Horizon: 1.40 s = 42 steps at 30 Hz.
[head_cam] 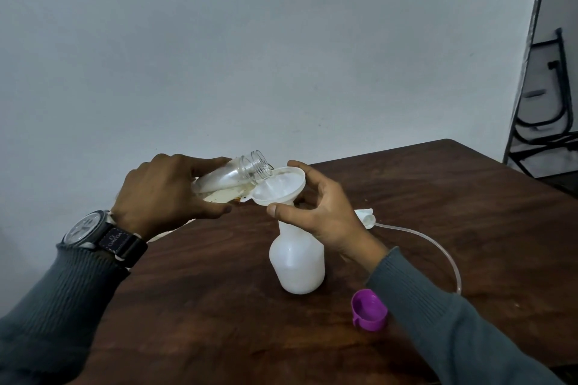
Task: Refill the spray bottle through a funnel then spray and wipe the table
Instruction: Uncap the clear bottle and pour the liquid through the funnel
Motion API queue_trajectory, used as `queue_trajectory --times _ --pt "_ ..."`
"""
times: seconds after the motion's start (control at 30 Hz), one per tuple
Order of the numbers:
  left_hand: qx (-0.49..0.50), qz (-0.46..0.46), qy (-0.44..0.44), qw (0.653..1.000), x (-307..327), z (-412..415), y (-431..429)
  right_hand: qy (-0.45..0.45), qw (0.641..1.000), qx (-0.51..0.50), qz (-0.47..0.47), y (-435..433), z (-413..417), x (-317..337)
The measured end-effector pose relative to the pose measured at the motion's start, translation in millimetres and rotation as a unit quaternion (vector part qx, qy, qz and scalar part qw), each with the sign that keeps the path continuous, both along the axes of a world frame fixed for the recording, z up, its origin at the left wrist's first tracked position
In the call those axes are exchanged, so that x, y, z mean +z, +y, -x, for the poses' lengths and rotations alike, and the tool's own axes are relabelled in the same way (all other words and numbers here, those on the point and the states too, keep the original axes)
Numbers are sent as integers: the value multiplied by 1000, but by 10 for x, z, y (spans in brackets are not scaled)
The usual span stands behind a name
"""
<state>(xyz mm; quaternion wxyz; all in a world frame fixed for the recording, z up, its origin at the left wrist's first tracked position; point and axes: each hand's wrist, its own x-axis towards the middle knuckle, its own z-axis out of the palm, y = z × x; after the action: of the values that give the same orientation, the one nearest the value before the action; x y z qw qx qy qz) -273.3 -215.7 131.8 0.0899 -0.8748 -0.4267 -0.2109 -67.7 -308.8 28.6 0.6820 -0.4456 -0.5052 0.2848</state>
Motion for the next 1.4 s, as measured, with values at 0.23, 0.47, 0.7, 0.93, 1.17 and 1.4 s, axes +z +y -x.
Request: queue_trajectory --times 0.23,0.47,0.7,0.93,1.17,1.4 --pt "5 -5 5 1000 2 -7 19 5 1000 5 2 12 -5 -4" --pt "5 -8 13 1000 9 -8 8 1 1000 8 -6 -6 -1 7" --pt "5 -9 16 1000 18 -2 4 3 1000 11 -8 -17 11 13" --pt "4 -14 20 1000 19 1 -1 4 1000 15 -10 -17 14 11" --pt "4 -16 23 1000 19 6 1 0 1000 8 -6 -27 16 7" --pt "0 -18 24 1000 22 3 13 -3 1000 2 -7 -6 8 -7"
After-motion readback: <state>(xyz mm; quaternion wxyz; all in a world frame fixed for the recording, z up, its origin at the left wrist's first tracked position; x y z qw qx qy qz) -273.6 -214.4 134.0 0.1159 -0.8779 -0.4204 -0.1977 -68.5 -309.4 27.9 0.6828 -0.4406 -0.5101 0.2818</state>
